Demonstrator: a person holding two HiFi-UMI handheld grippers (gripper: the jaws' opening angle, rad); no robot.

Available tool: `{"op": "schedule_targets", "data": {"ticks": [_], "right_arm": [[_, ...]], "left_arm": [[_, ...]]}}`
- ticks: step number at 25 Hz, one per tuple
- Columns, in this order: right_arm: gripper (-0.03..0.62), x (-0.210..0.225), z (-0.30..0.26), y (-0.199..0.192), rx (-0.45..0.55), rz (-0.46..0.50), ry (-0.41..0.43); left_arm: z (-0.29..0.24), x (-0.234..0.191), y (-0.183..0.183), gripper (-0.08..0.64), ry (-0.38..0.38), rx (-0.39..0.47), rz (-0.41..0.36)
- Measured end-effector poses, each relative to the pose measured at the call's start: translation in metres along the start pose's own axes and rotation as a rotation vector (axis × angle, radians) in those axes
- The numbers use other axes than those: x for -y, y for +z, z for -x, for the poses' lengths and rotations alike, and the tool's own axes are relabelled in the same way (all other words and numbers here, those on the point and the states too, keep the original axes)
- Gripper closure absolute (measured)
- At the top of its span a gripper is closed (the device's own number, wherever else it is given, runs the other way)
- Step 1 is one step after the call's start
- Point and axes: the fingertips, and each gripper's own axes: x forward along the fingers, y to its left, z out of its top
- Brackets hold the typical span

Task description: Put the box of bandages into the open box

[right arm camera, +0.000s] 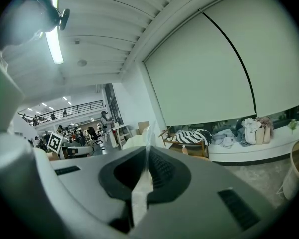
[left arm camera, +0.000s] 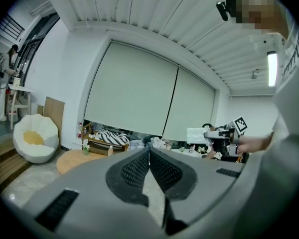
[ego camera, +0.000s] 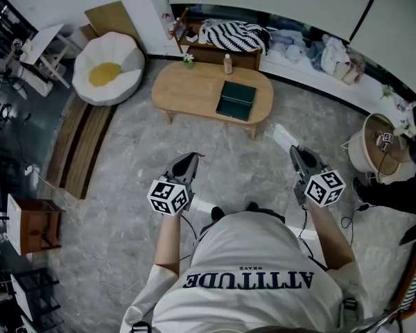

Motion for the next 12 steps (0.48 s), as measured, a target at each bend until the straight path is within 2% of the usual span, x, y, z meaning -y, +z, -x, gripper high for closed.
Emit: {"op": "schedule_targets", "data": {"ticks": [12], "right_arm": [[0.568,0.032,0.018,0.0,-0.032,0.007,0.055]], "left_arm": [[-0.016,0.034,-0.012,0.538,0.056,-0.003,0.014]]}}
